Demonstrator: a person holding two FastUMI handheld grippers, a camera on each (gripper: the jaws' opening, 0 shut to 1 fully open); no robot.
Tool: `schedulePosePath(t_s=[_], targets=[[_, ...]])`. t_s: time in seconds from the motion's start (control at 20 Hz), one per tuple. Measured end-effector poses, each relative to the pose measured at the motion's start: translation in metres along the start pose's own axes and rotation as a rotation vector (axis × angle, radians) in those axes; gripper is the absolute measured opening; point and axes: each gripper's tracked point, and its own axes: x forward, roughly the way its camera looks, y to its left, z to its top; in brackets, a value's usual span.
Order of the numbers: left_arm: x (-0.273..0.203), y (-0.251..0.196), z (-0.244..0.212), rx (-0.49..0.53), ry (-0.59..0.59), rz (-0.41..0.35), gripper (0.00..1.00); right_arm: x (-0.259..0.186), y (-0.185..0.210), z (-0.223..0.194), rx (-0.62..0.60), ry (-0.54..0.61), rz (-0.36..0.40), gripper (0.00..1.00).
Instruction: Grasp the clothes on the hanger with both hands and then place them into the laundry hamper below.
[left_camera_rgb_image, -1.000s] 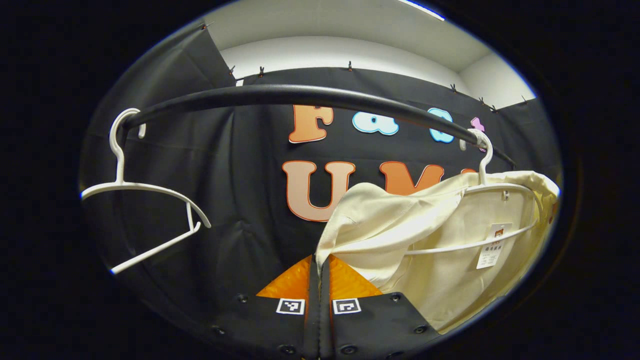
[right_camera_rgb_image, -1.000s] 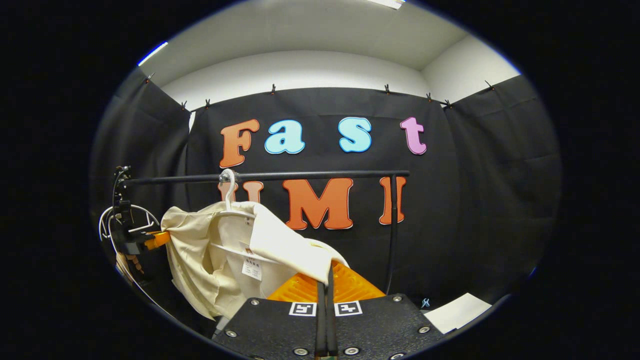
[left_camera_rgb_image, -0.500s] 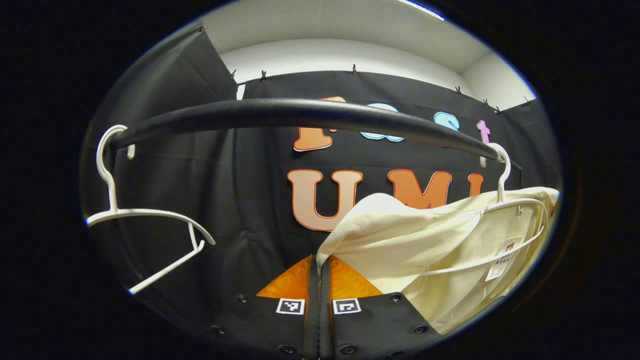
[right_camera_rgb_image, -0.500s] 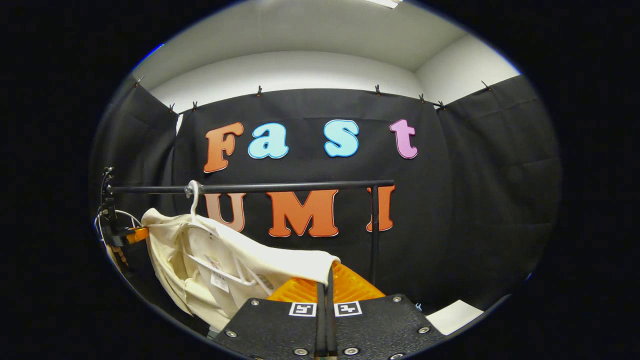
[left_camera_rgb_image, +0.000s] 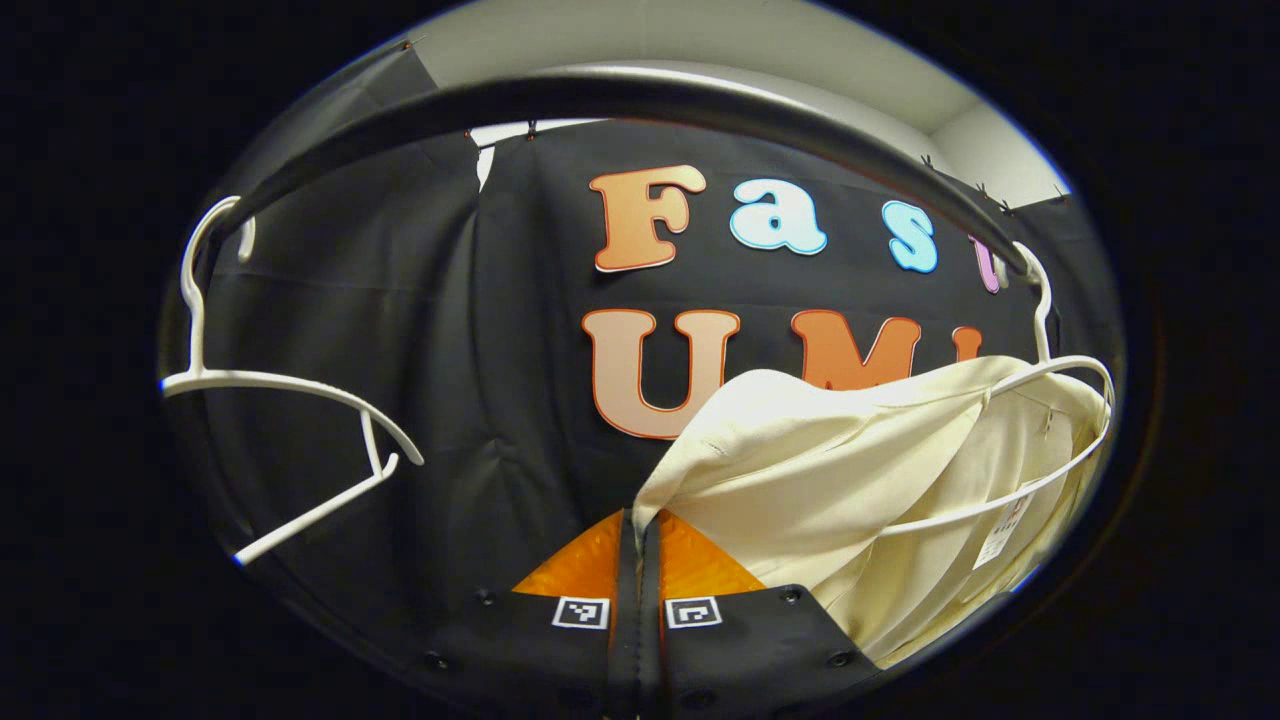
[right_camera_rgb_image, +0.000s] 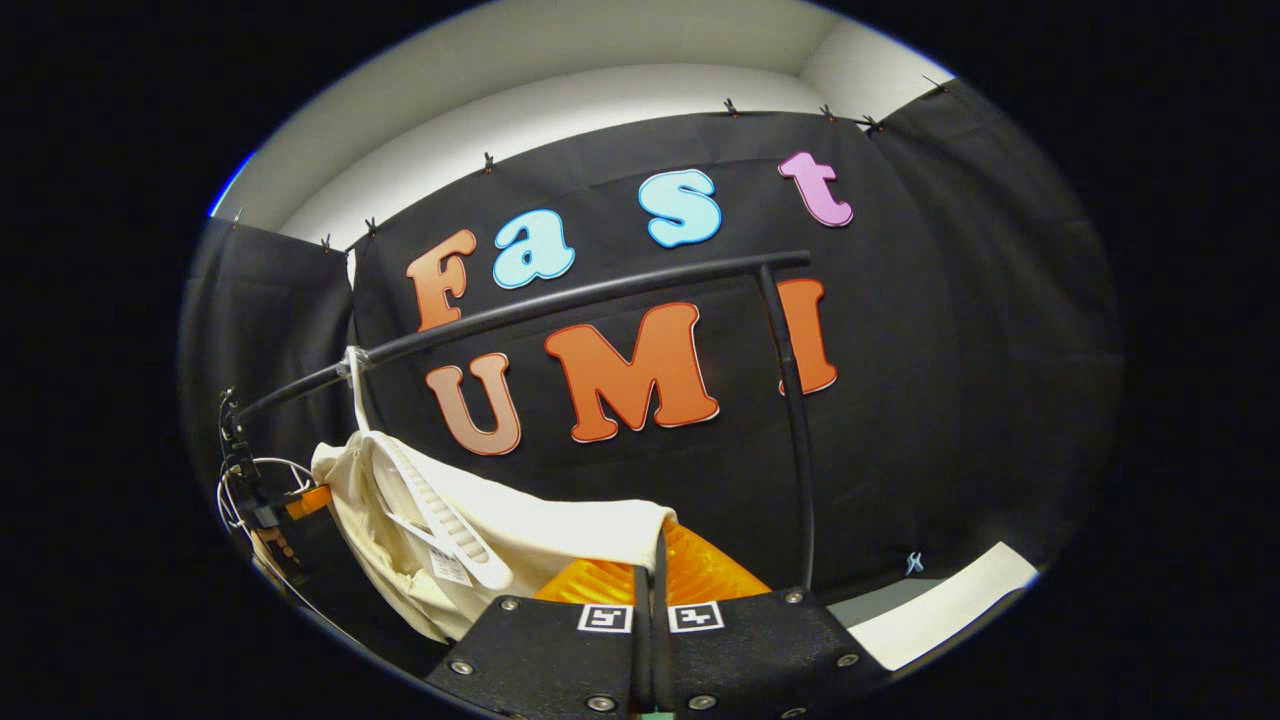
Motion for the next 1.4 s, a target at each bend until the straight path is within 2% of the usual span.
schedulePosePath(t_s=[0.45,0.65,0.9,1.05,1.25,1.4], targets=[[0.003,0.004,-0.055,-0.011,0.078,0.018,0.07,0.022,-0.007,-0.081,0.051,0.117,0.008,0.0],[-0.001,0.003,-0.087,-0.019,0.13,0.034,0.05,0.02,-0.01,-0.116,0.086,0.168,0.003,0.0],[-0.011,0.002,-0.123,-0.012,0.178,0.03,0.07,0.009,-0.02,-0.16,0.116,0.227,-0.017,0.0],[-0.022,0.004,-0.141,0.022,0.207,0.039,0.07,0.001,-0.026,-0.178,0.135,0.245,-0.022,0.0],[-0.036,0.011,-0.156,0.02,0.233,0.058,0.07,-0.008,-0.031,-0.198,0.117,0.271,-0.037,0.0],[-0.051,0.023,-0.188,-0.007,0.302,0.078,0.07,-0.021,-0.053,-0.219,0.061,0.307,-0.097,0.0]])
